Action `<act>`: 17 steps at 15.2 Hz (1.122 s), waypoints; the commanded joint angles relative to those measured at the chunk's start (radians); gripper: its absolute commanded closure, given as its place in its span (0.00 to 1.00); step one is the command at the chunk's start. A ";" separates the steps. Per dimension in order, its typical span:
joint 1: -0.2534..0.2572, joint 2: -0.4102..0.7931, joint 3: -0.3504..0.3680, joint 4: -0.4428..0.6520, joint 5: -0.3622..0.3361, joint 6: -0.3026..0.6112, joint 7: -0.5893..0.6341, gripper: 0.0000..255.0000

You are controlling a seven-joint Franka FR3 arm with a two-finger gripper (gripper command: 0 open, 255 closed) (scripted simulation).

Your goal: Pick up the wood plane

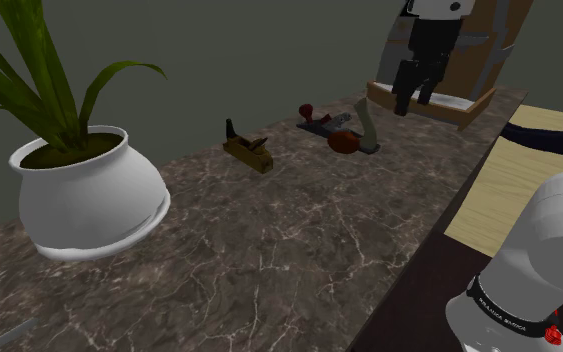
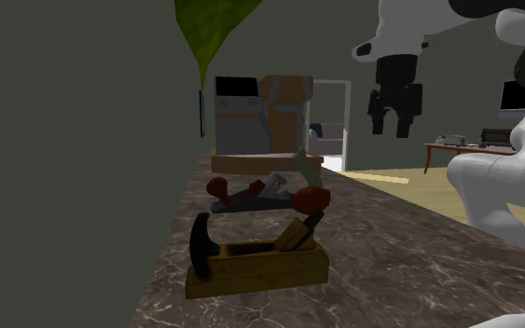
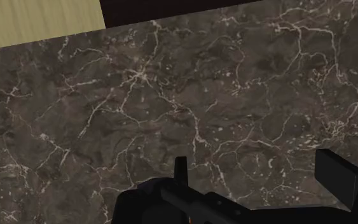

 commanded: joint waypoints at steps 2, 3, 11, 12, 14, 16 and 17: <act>-0.001 0.043 -0.013 0.021 -0.003 0.015 -0.012 0.00; -0.002 0.087 -0.026 0.043 -0.006 0.028 -0.023 0.00; -0.002 0.440 -0.119 0.268 0.006 0.092 -0.124 0.00; -0.002 0.485 -0.130 0.302 0.011 0.094 -0.138 0.00; -0.004 0.575 -0.149 0.374 0.025 0.095 -0.167 0.00; -0.008 0.667 -0.166 0.452 0.043 0.089 -0.196 0.00; -0.011 0.714 -0.174 0.494 0.053 0.085 -0.210 0.00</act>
